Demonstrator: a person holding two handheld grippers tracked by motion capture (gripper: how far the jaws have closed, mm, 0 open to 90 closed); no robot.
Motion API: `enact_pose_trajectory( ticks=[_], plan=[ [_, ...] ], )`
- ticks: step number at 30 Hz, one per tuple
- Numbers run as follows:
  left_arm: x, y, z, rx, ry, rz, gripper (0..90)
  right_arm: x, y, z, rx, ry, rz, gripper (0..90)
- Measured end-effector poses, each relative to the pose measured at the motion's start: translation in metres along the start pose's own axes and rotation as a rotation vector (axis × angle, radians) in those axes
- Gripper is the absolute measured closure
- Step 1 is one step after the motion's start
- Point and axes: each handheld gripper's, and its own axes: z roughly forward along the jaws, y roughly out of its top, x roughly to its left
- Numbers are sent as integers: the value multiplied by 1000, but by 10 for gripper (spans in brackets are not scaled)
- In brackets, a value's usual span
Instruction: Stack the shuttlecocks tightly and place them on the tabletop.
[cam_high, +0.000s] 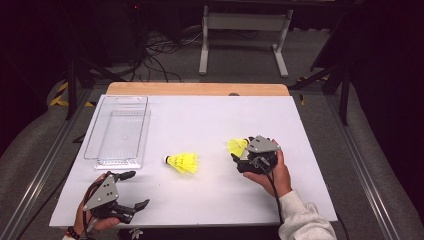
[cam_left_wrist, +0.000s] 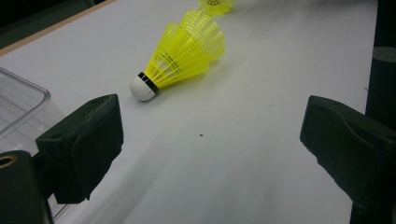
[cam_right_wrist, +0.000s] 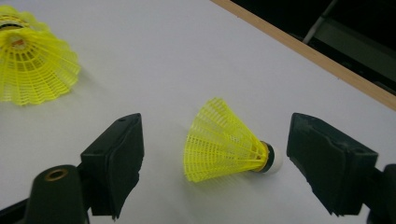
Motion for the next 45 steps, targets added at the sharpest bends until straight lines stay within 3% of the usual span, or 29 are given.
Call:
enact_pose_trajectory(
  ticks=[7, 15, 19, 23, 28, 34, 40, 45],
  plan=[
    [0, 0, 1, 6, -2, 3, 69, -1, -5, 18, 37, -85, 56, 236],
    [0, -1, 1, 7, -3, 0, 69, -3, -6, 26, 49, -116, 82, 322],
    [0, -1, 1, 7, -4, 1, 69, -2, -6, 27, 56, -130, 71, 436],
    [0, -1, 1, 8, -7, -2, 69, -2, -7, 28, 58, -142, 62, 628],
    [0, -1, 1, 10, -6, 1, 69, -3, -7, 29, 67, -150, 49, 736],
    [1, -1, 1, 10, -8, 2, 69, -2, -5, 27, 70, -209, 8, 889],
    [0, -1, 0, 9, -6, 5, 69, -5, -5, 25, 73, -242, -2, 900],
    [1, -1, 0, 11, -5, 2, 69, -11, -4, 20, 45, -231, 13, 900]
  ],
)
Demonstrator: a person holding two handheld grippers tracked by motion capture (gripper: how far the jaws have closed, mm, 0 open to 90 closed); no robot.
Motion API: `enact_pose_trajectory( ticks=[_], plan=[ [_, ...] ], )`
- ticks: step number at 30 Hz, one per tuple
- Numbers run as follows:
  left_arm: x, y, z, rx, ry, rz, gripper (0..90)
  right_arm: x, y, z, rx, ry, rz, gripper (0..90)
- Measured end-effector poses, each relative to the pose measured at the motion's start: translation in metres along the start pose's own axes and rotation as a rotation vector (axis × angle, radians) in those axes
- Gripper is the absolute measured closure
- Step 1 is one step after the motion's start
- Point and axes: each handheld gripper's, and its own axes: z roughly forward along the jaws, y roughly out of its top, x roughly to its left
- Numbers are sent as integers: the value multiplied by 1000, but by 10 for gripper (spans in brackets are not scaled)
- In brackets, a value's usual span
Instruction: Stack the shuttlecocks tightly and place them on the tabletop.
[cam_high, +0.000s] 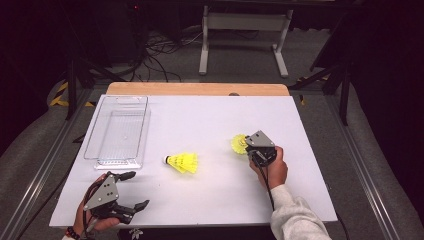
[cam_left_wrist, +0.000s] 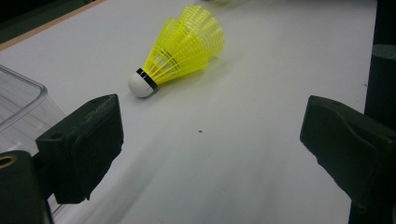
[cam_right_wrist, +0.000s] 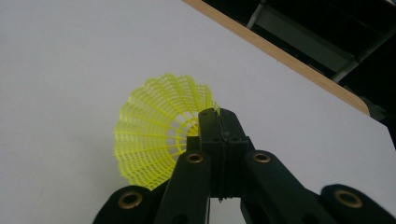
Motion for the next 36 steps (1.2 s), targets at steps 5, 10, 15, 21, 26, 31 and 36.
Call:
enact_pose_trajectory(
  ticks=[5, 10, 15, 21, 26, 31, 36],
  plan=[
    [0, 0, 0, -1, 0, 2, 69, -1, 3, -6, -34, 21, 3, 900],
    [-1, 0, 0, -4, 0, -1, 69, 0, 11, -19, -91, 87, 18, 900],
    [-1, 0, 0, -5, 1, -2, 69, 6, 17, -35, -147, 180, 40, 900],
    [-1, 1, 0, -5, 1, 0, 69, 20, 23, -46, -185, 302, 38, 900],
    [-1, 0, 0, -5, -1, -1, 69, 31, 22, -48, -188, 411, 56, 900],
    [-1, 0, 0, -6, -2, -1, 69, 41, 18, -42, -165, 509, 51, 900],
    [-1, 0, 0, -6, -2, 0, 69, 46, 14, -37, -151, 571, 25, 900]
  ],
)
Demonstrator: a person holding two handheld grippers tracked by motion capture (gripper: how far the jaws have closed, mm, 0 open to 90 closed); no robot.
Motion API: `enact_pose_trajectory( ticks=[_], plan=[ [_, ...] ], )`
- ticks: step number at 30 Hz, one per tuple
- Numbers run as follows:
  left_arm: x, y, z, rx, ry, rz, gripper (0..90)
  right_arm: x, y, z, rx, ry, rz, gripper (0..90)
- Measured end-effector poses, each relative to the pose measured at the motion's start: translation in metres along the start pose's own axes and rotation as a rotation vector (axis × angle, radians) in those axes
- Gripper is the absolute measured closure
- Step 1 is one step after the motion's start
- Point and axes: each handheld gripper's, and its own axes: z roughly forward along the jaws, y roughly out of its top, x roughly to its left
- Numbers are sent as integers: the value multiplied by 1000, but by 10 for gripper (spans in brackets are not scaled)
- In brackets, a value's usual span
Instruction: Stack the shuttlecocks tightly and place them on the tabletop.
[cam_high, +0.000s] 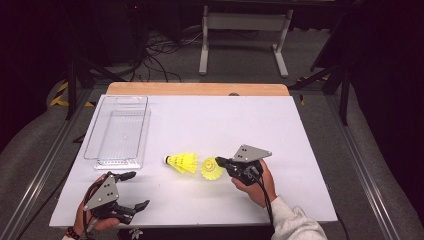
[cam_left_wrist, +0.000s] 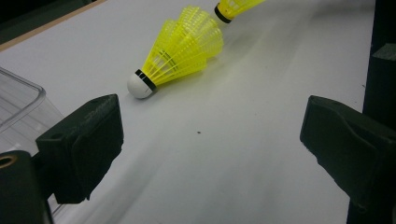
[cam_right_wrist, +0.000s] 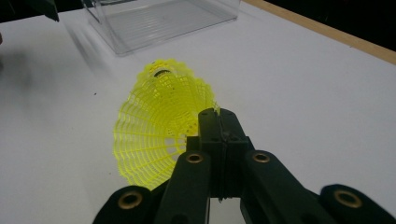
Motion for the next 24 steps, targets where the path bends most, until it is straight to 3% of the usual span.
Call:
enact_pose_trajectory(
  ticks=[9, 16, 24],
  plan=[
    [0, 0, 0, 1, -4, 0, 69, -6, -10, 4, 58, 28, -18, 900],
    [0, 0, 0, 2, -5, 0, 69, -16, -17, -1, 114, -10, -24, 877],
    [0, 0, 0, 4, -8, 3, 69, -29, -28, 6, 186, -30, -22, 831]
  ],
)
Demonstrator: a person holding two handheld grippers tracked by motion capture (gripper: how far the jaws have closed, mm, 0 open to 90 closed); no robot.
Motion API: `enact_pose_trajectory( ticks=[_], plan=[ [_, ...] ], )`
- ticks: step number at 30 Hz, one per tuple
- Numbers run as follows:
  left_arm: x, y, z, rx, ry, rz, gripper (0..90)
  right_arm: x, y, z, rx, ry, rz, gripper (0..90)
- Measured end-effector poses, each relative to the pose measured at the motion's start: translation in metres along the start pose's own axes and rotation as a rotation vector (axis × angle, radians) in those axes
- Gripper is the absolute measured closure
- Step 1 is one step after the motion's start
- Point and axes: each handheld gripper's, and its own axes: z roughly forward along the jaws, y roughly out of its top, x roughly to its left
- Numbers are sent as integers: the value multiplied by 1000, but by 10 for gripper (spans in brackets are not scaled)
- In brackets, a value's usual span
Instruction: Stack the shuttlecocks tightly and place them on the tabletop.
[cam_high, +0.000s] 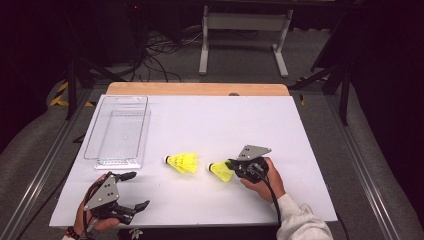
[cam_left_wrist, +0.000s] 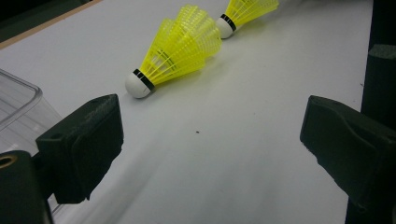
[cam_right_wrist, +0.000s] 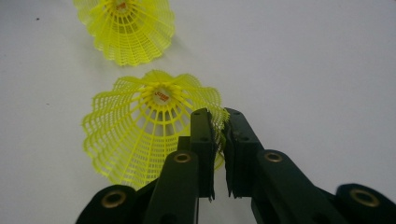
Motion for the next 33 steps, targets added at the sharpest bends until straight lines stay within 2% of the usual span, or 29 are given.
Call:
enact_pose_trajectory(
  ticks=[5, 8, 13, 17, 21, 26, 30, 33],
  plan=[
    [0, 0, 0, 4, 0, 1, 69, -5, -5, 7, 39, -1, -5, 802],
    [0, -1, 0, 5, -2, -2, 69, -8, -8, 10, 44, 0, -1, 784],
    [0, 0, -1, 2, -2, -2, 69, -9, -8, 10, 47, -9, -11, 697],
    [-1, 0, -1, 2, 2, -1, 69, -10, -7, 0, 45, -24, -27, 616],
    [-1, 0, -2, 1, 5, 3, 69, -12, -8, -12, 45, -29, -21, 535],
    [0, 0, -1, 0, 1, -1, 69, -8, -12, -28, 7, -32, -11, 519],
    [-1, 1, 0, 4, 1, 2, 69, 2, -16, -37, -3, 6, -11, 523],
    [-1, 1, 1, 4, 0, 3, 69, 11, -18, -37, 11, 36, -19, 524]
  ],
)
